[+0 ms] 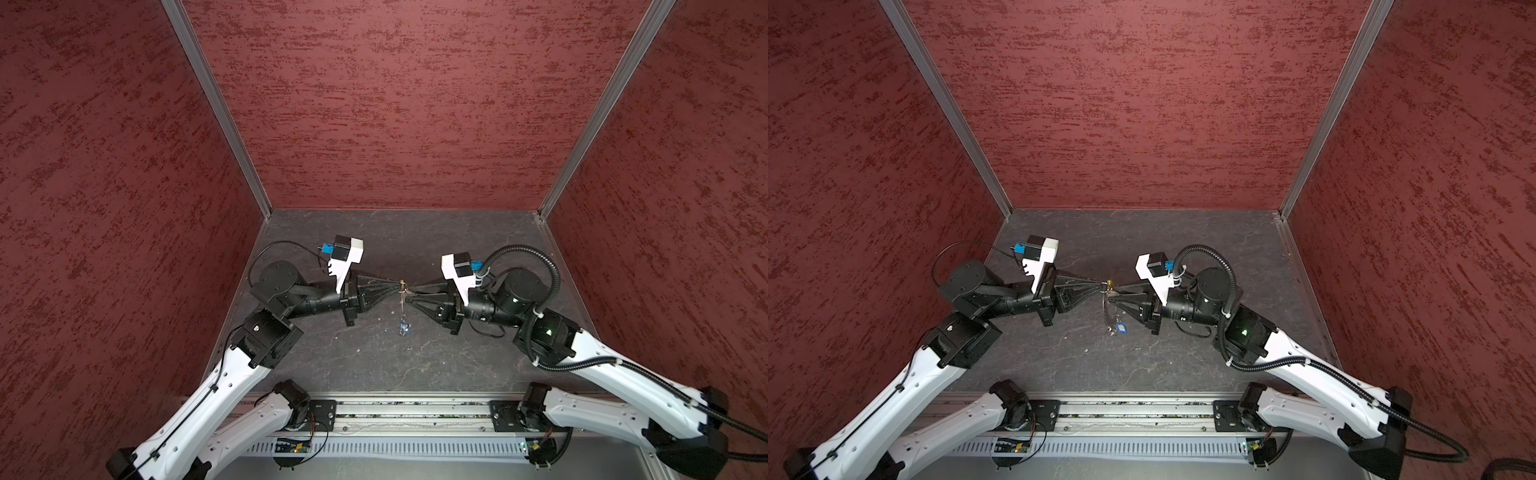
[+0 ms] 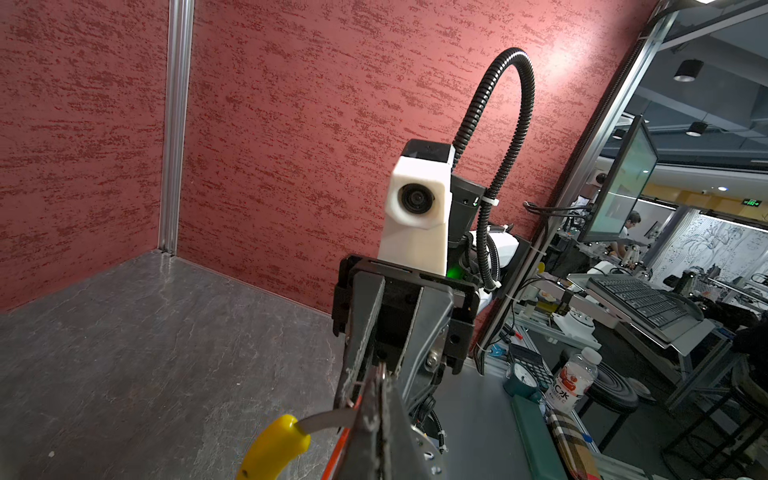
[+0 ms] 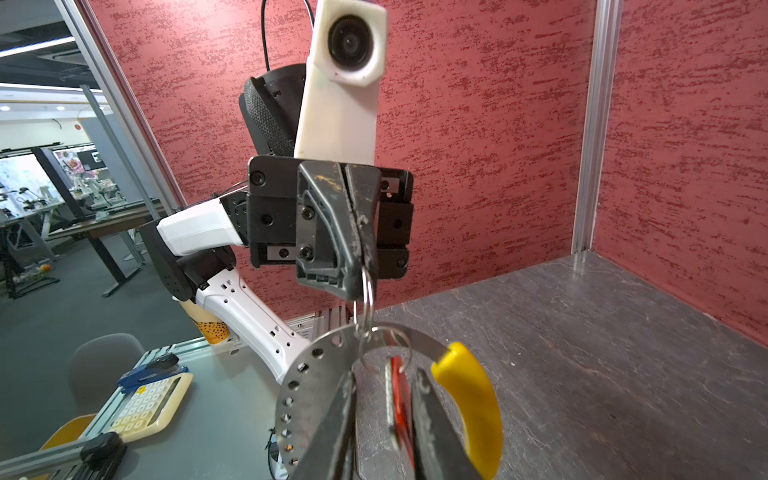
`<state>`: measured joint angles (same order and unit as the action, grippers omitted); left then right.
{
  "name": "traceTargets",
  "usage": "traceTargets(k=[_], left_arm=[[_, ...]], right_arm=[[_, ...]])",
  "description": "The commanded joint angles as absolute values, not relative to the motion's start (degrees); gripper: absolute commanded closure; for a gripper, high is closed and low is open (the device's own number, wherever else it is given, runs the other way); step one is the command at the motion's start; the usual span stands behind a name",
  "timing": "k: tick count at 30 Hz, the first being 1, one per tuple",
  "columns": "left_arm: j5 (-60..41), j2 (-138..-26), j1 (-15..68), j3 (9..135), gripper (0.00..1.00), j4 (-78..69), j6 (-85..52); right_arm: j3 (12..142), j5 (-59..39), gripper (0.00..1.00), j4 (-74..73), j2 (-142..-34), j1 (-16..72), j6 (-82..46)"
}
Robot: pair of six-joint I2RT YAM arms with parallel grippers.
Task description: Remove the keys from the keyring
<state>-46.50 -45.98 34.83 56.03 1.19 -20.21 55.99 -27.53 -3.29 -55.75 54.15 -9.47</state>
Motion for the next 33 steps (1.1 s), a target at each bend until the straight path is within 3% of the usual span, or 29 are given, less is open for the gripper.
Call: traceTargets(k=[1,8,33], left_arm=[[-45.7,-45.27,35.15,55.64,1.0,-1.03,-20.74],[-44.79,-45.1,35.12,54.85,1.0,-2.58,-21.4],[-39.69,-44.29,36.3,51.87,1.0,-6.95,-22.05]], right_arm=[[58.19,-29.21,0.78,-5.65,-56.16,53.96,-9.43],[58.56,-30.14,1.0,-6.09,-56.38,53.96,-9.32],[61.68,-36.36,1.0,-6.45,-61.25,54.05,-8.79]])
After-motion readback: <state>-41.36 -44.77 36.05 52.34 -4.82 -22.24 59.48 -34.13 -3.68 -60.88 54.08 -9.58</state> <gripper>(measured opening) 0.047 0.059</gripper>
